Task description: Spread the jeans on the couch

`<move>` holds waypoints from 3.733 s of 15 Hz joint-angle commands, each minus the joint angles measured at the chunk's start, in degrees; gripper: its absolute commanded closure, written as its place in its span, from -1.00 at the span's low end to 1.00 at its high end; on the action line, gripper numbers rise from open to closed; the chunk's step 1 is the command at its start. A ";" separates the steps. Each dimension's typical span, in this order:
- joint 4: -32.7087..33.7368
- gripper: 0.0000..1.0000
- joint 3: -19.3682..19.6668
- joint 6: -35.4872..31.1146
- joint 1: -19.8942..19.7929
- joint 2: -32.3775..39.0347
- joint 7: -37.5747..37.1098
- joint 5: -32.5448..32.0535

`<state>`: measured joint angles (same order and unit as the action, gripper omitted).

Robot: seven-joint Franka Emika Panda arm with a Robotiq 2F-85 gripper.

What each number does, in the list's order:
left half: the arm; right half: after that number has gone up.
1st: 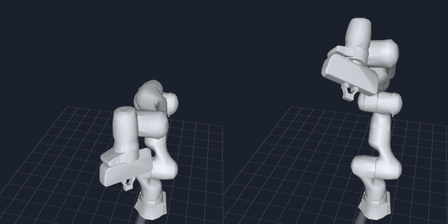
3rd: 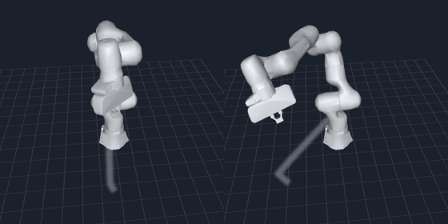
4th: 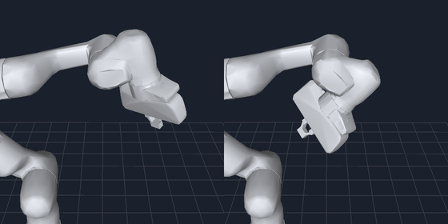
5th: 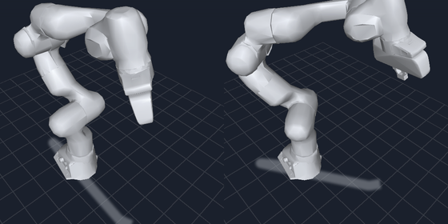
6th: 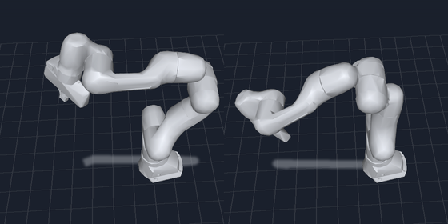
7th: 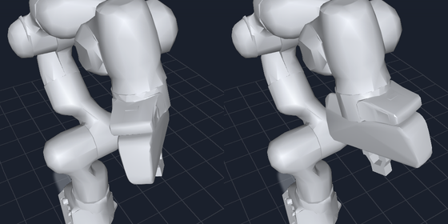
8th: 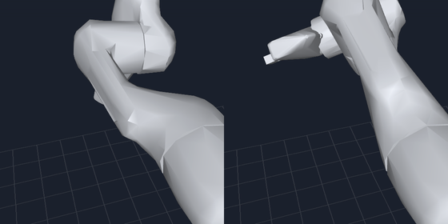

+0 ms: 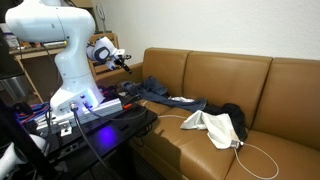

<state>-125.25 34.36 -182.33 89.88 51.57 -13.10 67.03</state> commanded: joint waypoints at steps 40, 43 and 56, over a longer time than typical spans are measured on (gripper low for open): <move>26.34 -1.00 -32.85 -6.83 -58.97 20.22 -5.71 -38.53; 30.24 -0.47 -30.27 -8.65 -56.72 24.70 -7.71 -40.16; 30.53 0.89 -18.44 -8.82 -41.23 26.89 -8.38 -29.11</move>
<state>-91.89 9.74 -195.03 41.14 79.94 -19.45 32.73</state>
